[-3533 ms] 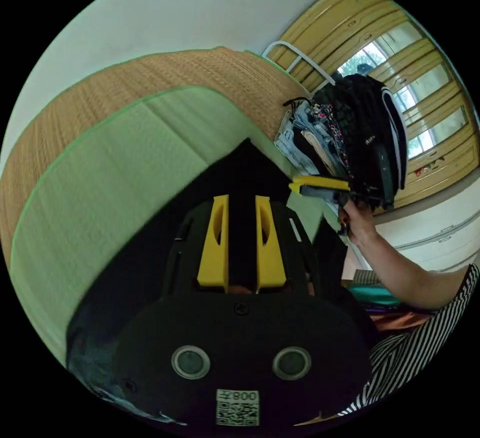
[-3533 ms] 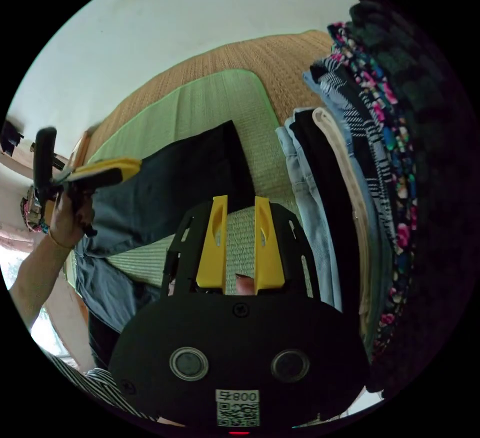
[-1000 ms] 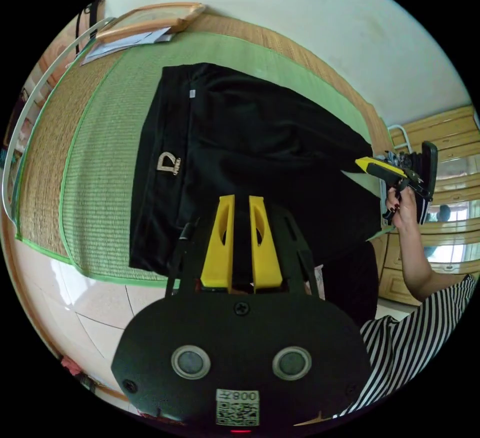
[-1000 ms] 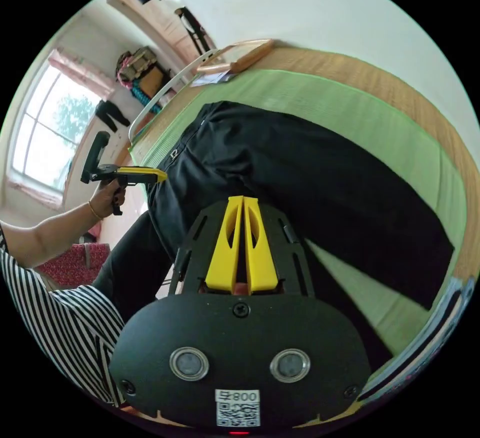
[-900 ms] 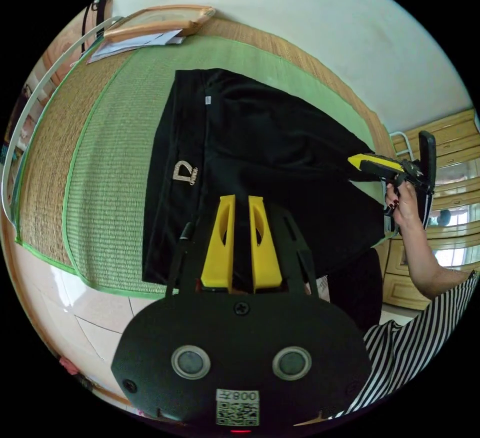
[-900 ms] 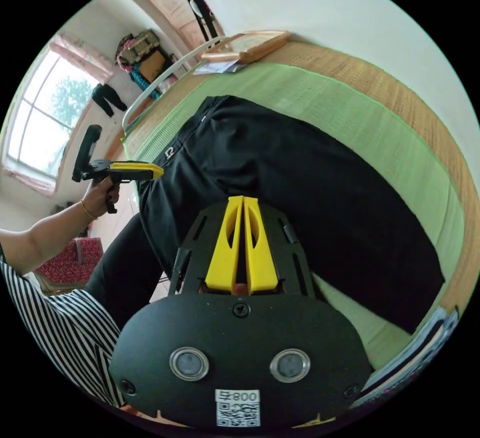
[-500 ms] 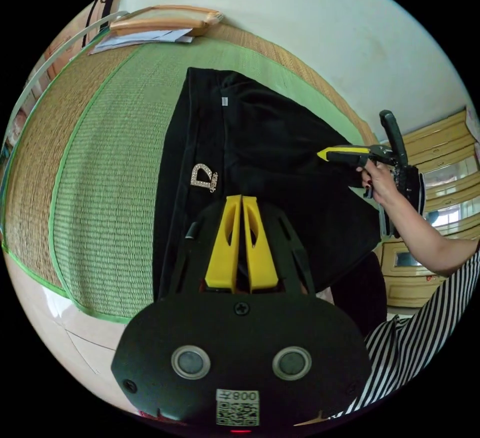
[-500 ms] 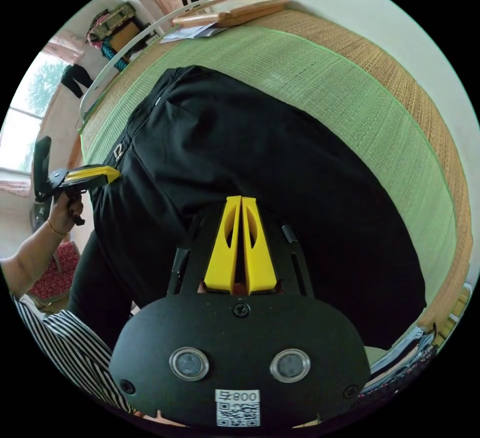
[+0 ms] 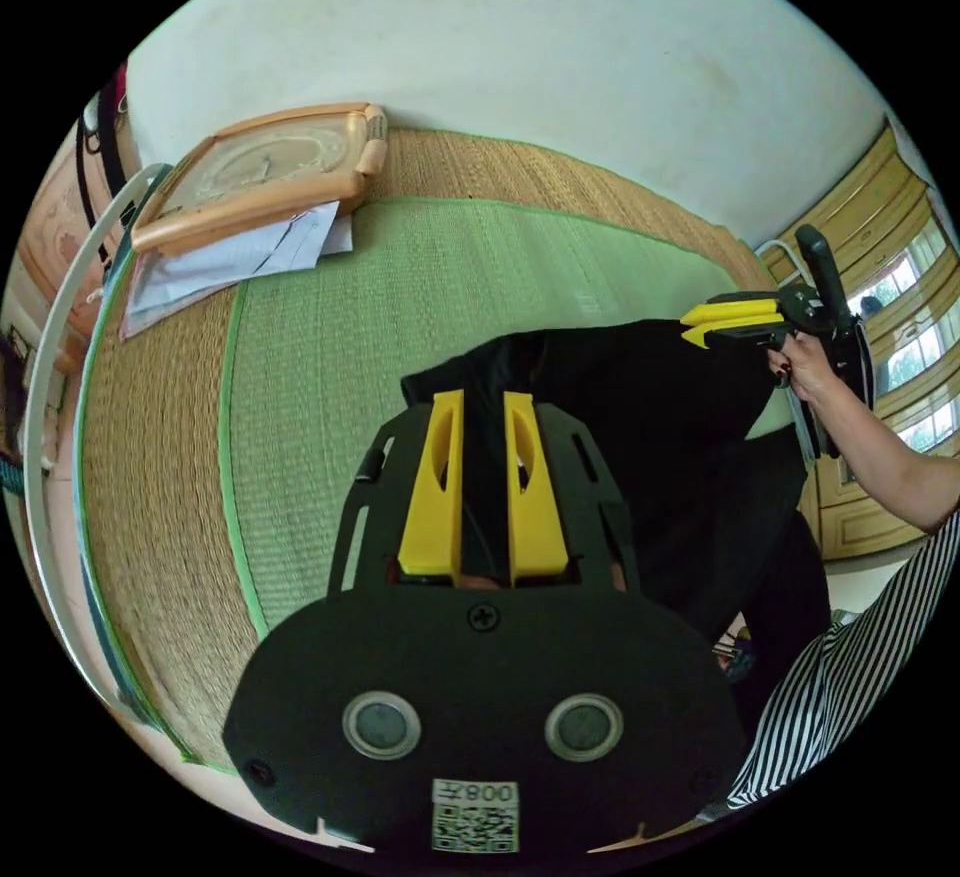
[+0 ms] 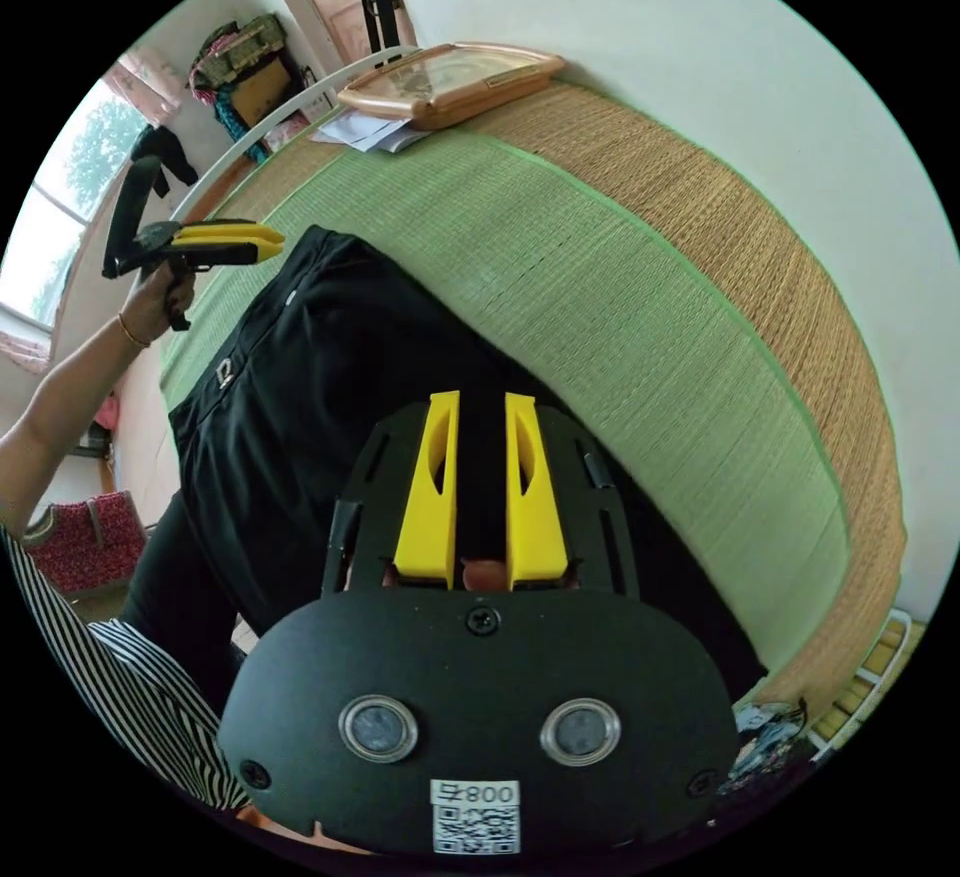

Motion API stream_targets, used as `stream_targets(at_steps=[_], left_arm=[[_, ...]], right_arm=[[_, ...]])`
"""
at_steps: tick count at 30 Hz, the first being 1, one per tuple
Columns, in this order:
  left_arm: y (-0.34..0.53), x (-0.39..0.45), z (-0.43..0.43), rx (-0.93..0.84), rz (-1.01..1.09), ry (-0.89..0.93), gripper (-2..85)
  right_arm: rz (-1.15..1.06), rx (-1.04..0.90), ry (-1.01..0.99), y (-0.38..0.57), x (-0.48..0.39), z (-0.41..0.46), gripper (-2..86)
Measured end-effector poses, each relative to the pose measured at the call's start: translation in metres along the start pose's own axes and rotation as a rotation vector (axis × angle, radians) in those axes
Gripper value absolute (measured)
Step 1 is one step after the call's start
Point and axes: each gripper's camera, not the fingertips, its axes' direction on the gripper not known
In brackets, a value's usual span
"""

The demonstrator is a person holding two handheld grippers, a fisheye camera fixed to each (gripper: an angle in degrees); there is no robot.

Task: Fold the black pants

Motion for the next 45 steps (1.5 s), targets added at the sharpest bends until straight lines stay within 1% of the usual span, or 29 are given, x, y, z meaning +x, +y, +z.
stream_targets(at_steps=[3, 4, 9, 20, 24, 26, 31, 35, 41, 45], left_arm=[[-0.034, 0.005, -0.005, -0.061, 0.072, -0.062, 8.5], [-0.046, 0.006, -0.003, -0.107, 0.098, -0.072, 8.9], [-0.080, 0.008, 0.011, -0.265, 0.132, -0.055, 9.4], [-0.110, 0.061, -0.015, -0.284, 0.227, -0.121, 7.0], [-0.118, 0.083, -0.023, -0.307, 0.244, -0.154, 4.6], [-0.122, 0.098, -0.030, -0.320, 0.257, -0.172, 3.4], [-0.128, 0.126, -0.050, -0.310, 0.269, -0.214, 2.3], [-0.130, 0.145, -0.075, -0.285, 0.265, -0.219, 2.0], [-0.126, 0.178, -0.108, -0.260, 0.268, -0.236, 1.8], [-0.119, 0.201, -0.130, -0.242, 0.272, -0.252, 1.8]], right_arm=[[-0.034, -0.041, 0.040, -0.018, 0.005, 0.037, 9.2], [-0.056, -0.058, 0.054, -0.023, 0.004, 0.053, 9.4], [-0.125, -0.141, 0.092, -0.034, -0.002, 0.116, 9.3], [-0.160, -0.155, 0.079, -0.039, -0.008, 0.175, 8.5], [-0.164, -0.160, 0.089, -0.040, -0.016, 0.191, 6.5], [-0.147, -0.163, 0.075, -0.040, -0.015, 0.197, 4.2], [-0.129, -0.199, 0.062, -0.046, -0.021, 0.210, 1.9], [-0.117, -0.196, 0.075, -0.047, -0.029, 0.208, 1.4], [-0.078, -0.156, 0.063, -0.038, -0.042, 0.186, 1.2], [-0.070, -0.141, 0.092, -0.029, -0.062, 0.168, 1.2]])
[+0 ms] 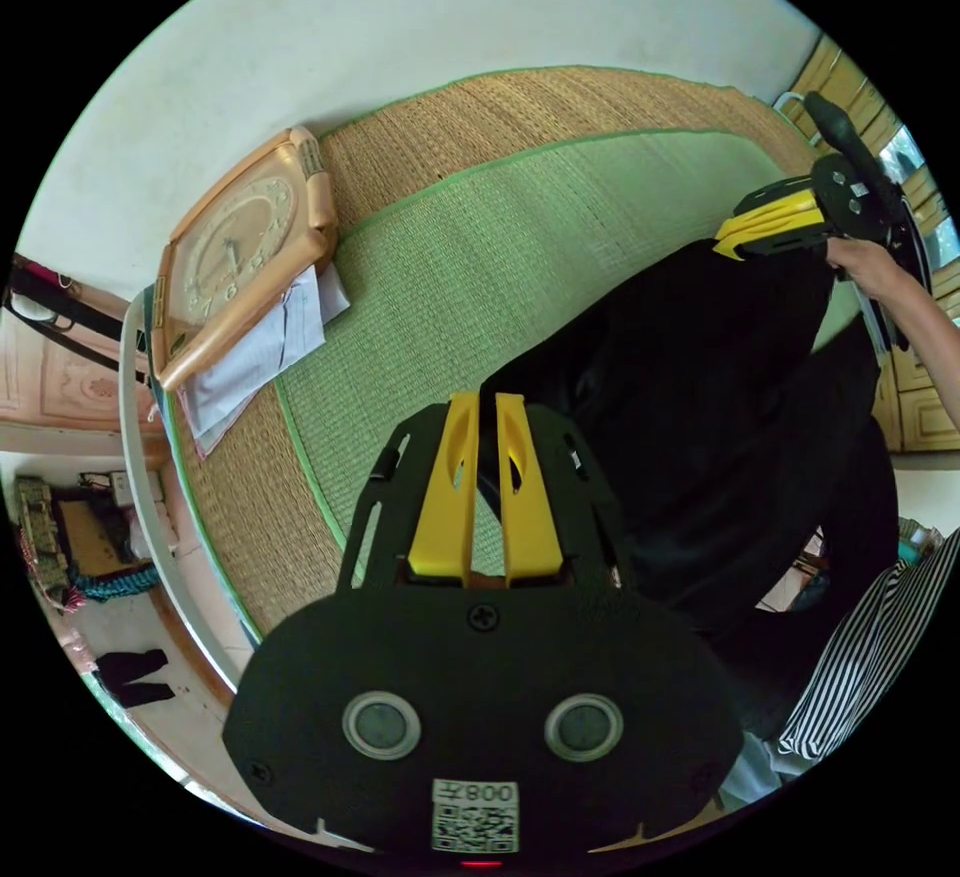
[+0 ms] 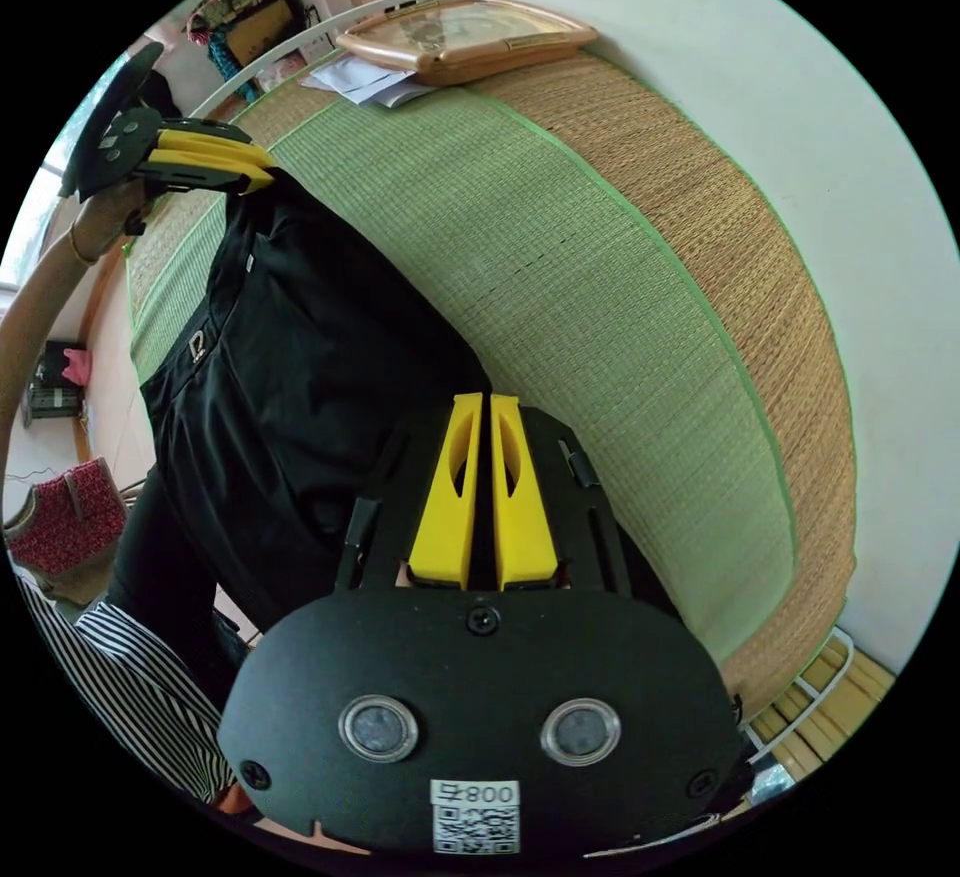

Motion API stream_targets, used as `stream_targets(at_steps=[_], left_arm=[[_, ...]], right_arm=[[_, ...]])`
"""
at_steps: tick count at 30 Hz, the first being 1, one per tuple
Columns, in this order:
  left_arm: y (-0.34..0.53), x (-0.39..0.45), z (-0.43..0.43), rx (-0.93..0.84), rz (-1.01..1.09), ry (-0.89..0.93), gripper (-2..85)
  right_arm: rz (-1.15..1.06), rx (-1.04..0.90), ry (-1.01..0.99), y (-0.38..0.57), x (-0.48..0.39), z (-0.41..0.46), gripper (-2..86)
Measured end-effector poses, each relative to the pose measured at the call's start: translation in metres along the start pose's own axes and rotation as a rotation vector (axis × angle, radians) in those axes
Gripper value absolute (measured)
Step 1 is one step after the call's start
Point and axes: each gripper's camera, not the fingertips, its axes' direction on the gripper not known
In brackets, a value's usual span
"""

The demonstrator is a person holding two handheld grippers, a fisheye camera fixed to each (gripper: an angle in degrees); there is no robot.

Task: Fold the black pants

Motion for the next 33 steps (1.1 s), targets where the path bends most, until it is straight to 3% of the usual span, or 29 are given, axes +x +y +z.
stream_targets(at_steps=[20, 33], left_arm=[[0.097, 0.095, -0.144, 0.162, 0.019, -0.045, 1.4], [0.227, 0.167, -0.156, 0.128, 0.102, -0.004, 1.6]], right_arm=[[0.049, 0.130, 0.091, 0.095, -0.107, -0.125, 1.0], [-0.102, 0.139, 0.095, 0.221, -0.252, -0.145, 1.1]])
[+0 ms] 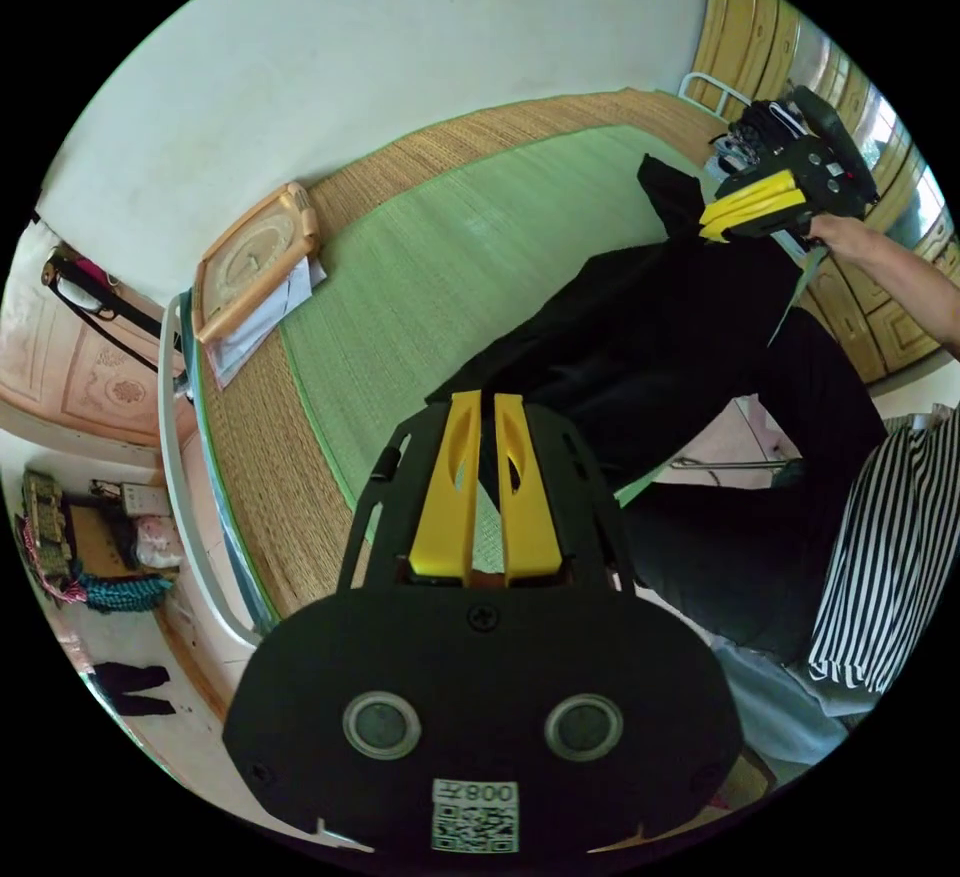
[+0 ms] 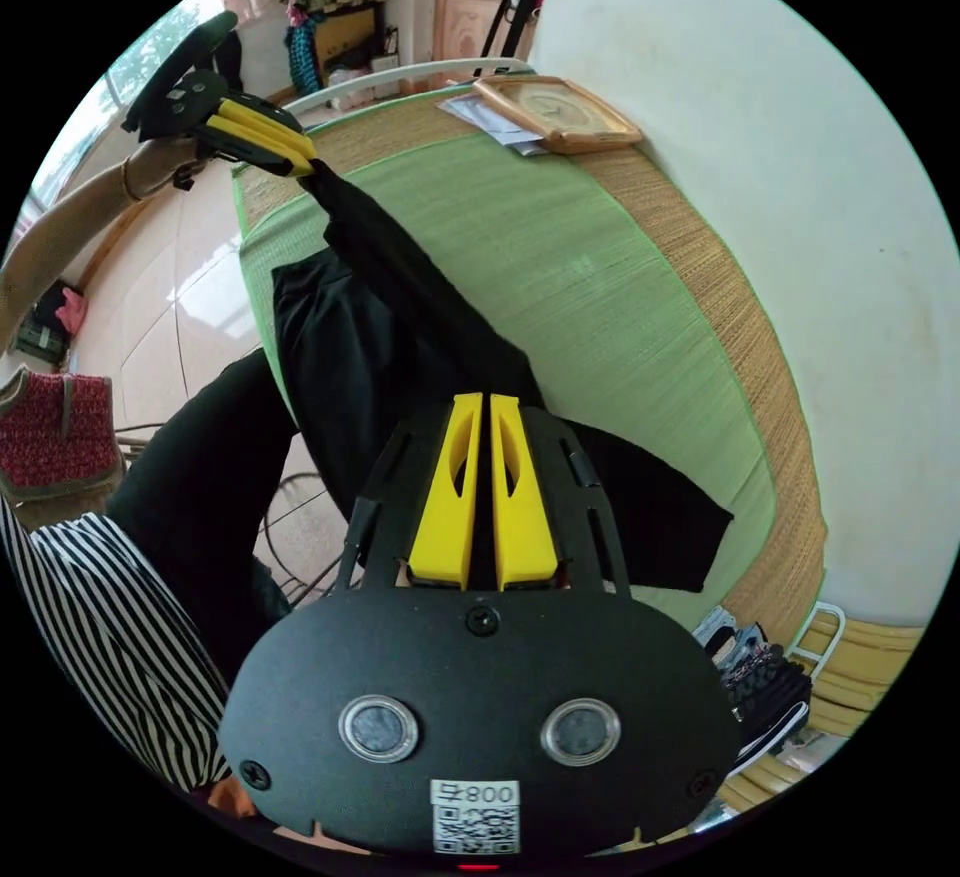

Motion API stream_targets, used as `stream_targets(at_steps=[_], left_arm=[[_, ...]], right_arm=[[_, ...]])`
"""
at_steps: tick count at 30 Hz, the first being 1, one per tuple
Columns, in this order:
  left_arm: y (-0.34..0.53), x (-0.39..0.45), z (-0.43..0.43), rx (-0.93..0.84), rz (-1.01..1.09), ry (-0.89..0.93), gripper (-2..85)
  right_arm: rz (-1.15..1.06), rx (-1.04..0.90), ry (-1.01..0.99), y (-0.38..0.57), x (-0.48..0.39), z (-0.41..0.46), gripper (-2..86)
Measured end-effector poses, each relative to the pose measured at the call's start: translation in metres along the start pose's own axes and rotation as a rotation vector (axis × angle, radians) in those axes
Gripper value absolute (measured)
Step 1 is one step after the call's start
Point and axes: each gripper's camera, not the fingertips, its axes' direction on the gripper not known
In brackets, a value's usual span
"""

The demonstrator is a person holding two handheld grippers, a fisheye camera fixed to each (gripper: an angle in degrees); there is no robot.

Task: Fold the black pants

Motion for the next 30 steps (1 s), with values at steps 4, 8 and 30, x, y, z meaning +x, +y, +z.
stream_targets(at_steps=[4, 8, 30], left_arm=[[0.028, 0.017, 0.006, -0.024, 0.008, 0.011, 1.5], [0.050, 0.030, 0.019, -0.083, 0.044, -0.004, 1.5], [0.141, 0.016, 0.088, -0.182, -0.017, 0.096, 1.2]], right_arm=[[-0.035, -0.054, -0.007, 0.022, -0.039, 0.007, 1.2], [-0.067, -0.094, -0.018, 0.034, -0.065, 0.014, 1.2], [-0.071, -0.245, -0.177, 0.083, -0.095, 0.026, 1.5]])
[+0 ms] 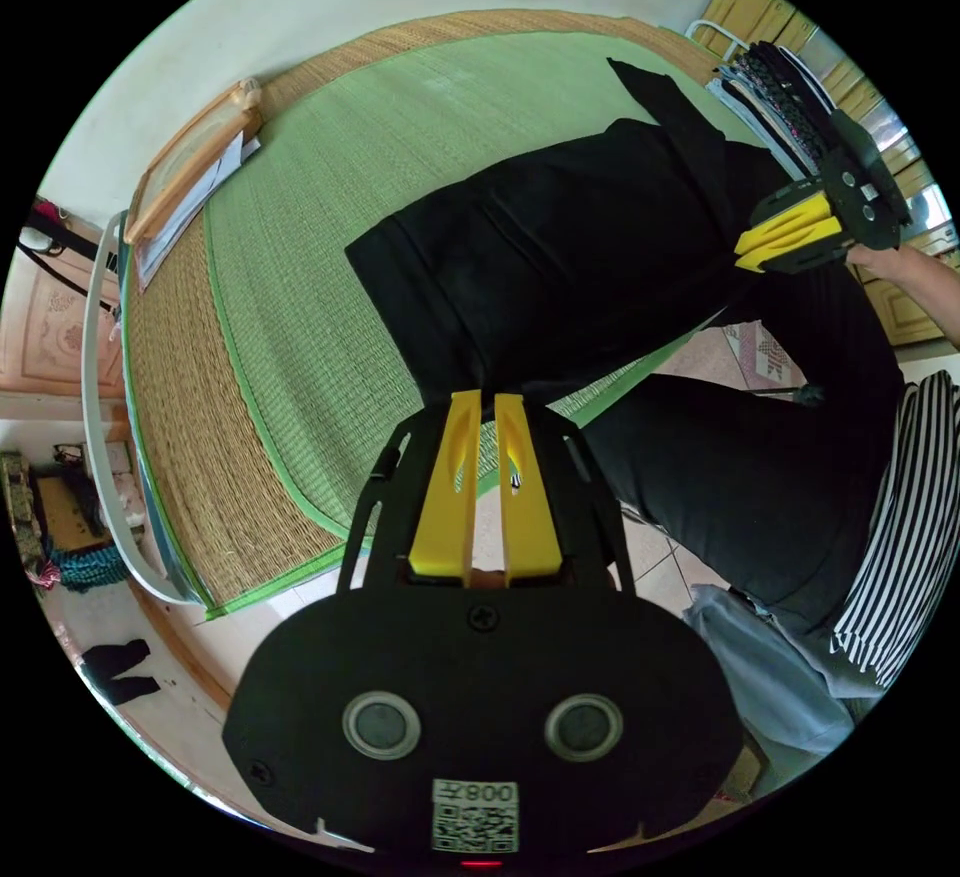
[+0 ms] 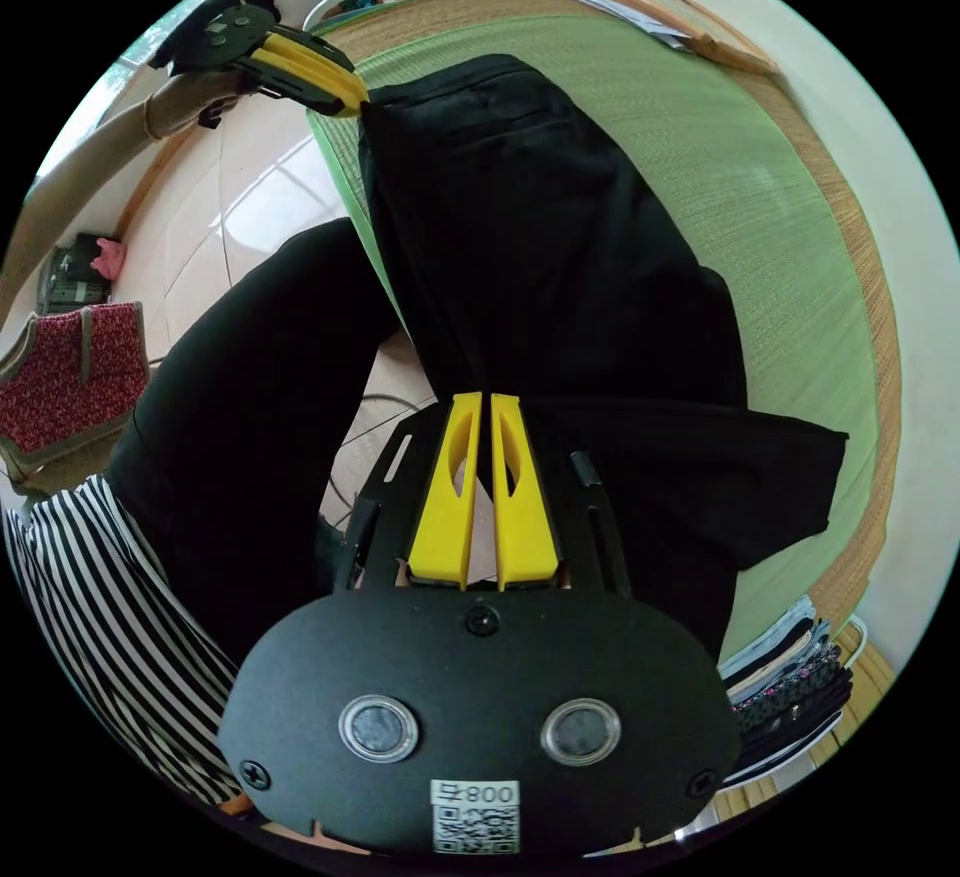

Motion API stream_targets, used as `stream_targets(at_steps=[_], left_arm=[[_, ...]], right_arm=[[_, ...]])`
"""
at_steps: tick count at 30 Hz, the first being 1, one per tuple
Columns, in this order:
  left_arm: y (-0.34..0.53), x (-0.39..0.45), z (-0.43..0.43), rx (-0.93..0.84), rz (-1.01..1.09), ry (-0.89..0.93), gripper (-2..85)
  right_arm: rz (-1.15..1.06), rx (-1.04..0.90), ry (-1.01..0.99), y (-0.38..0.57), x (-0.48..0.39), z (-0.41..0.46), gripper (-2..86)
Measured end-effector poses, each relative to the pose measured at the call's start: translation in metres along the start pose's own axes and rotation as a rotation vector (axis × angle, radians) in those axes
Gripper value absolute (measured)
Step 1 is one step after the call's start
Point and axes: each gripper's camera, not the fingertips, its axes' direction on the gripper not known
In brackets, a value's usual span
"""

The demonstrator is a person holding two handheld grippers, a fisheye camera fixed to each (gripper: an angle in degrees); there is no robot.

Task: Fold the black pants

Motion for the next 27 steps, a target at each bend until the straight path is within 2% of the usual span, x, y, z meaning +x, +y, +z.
stream_targets(at_steps=[15, 24, 27], left_arm=[[0.039, -0.033, 0.040, 0.001, -0.034, 0.008, 1.0], [0.078, -0.075, 0.056, 0.056, -0.157, 0.149, 1.1], [0.095, -0.083, 0.054, 0.133, -0.209, 0.174, 1.2]], right_arm=[[0.038, 0.017, -0.075, 0.039, 0.033, -0.027, 1.9], [0.121, 0.056, -0.166, 0.061, 0.072, -0.045, 2.5], [0.150, 0.073, -0.194, 0.068, 0.085, -0.054, 2.8]])
